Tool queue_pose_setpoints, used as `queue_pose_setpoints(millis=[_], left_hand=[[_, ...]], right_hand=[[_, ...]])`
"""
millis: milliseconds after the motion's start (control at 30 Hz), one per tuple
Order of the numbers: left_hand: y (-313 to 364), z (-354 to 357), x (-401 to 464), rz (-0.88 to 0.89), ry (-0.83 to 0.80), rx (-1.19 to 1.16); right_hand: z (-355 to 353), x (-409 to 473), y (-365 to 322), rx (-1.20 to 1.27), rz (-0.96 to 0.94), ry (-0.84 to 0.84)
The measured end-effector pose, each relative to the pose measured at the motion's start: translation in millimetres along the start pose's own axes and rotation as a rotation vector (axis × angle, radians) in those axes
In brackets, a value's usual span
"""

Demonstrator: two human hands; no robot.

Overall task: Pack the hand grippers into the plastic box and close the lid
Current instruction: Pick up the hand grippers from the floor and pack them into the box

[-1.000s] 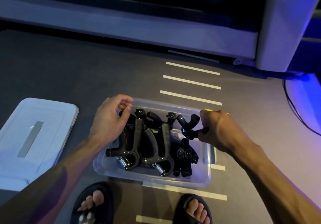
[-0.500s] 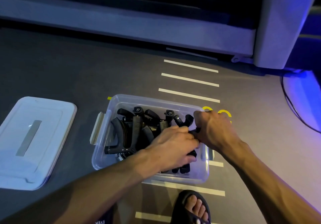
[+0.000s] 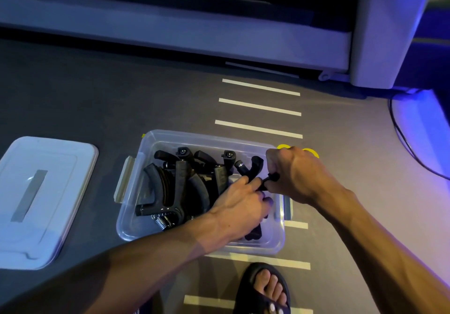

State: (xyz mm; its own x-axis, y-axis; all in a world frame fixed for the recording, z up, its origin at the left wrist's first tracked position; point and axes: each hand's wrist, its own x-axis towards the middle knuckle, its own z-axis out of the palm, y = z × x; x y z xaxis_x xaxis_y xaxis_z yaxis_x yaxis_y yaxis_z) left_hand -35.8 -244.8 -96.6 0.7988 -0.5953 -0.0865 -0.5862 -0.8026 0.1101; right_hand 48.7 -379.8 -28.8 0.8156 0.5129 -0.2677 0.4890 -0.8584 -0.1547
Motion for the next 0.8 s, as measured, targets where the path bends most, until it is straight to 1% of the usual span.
queue_pose_setpoints(millis=[133, 300, 433, 567, 800], left_hand=[[-10, -11, 2, -0.071, -0.061, -0.132], [-9, -7, -2, -0.144, 0.007, -0.194], [-7, -3, -5, -0.135, 0.086, -0.185], [-7, 7, -6, -0.083, 0.160, -0.170], [-4, 16, -7, -0.143, 0.233, -0.192]], right_hand=[[-5, 1, -5, 0.011, 0.003, -0.014], [-7, 8, -12, -0.061, 0.041, -0.071], [-11, 11, -14, -0.087, 0.040, -0.080], [-13, 12, -15, -0.049, 0.008, -0.043], [5, 25, -10, -0.072, -0.012, -0.107]])
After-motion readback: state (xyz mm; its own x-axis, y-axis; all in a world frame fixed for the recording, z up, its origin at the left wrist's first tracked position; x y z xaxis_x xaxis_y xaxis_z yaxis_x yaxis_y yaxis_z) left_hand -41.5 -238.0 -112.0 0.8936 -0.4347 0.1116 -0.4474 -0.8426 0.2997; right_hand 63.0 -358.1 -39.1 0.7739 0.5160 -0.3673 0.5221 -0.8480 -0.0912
